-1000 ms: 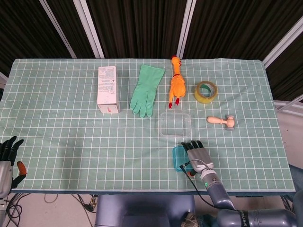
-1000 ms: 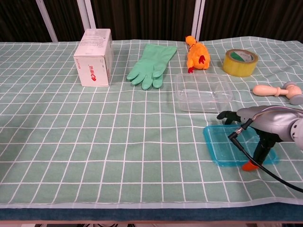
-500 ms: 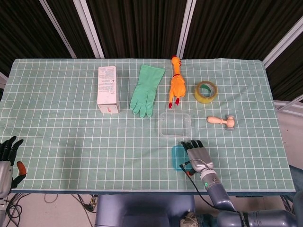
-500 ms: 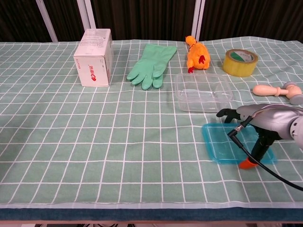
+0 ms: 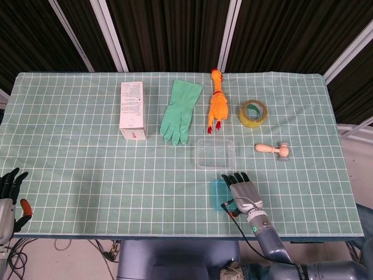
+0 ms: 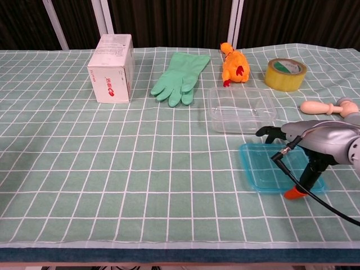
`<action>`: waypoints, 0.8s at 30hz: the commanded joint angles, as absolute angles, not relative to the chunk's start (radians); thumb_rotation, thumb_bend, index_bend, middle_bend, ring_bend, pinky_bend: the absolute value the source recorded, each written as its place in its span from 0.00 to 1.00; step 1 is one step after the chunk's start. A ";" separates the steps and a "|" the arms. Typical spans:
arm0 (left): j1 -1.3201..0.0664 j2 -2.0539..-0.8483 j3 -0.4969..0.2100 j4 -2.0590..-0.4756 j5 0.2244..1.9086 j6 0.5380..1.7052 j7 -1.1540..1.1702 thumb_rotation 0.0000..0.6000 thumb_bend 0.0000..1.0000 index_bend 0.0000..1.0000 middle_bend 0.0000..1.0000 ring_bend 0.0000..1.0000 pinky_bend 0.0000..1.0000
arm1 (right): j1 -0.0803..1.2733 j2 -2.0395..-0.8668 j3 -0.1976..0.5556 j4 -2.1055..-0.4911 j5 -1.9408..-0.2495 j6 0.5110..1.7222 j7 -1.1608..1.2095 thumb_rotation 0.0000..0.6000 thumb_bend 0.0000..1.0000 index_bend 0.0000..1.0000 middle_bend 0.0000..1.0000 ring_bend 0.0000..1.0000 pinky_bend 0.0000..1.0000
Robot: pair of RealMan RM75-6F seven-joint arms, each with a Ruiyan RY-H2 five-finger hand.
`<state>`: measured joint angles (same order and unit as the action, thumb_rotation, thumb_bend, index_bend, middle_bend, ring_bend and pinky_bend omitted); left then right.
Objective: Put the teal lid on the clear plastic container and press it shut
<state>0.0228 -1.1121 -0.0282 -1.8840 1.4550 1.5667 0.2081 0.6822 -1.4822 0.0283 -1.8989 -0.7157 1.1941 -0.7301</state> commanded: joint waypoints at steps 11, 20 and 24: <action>0.024 -1.114 -0.027 -1.884 1.456 1.568 0.212 1.00 0.75 0.11 0.00 0.00 0.00 | 0.626 -1.351 -0.001 -2.040 -0.826 1.263 -0.689 1.00 0.21 0.00 0.46 0.08 0.00; 0.024 -1.118 -0.025 -1.884 1.459 1.568 0.217 1.00 0.75 0.11 0.00 0.00 0.00 | 0.584 -1.207 -0.015 -2.150 -0.901 1.301 -0.659 1.00 0.21 0.00 0.46 0.08 0.00; 0.024 -1.118 -0.027 -1.885 1.459 1.570 0.217 1.00 0.75 0.11 0.00 0.00 0.00 | 0.612 -1.147 0.029 -2.179 -0.846 1.282 -0.670 1.00 0.21 0.00 0.46 0.08 0.00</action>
<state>0.0241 -1.1176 -0.0266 -1.8853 1.4583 1.5696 0.2171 0.5969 -1.1718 0.0052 -2.1618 -0.8756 1.2922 -0.6650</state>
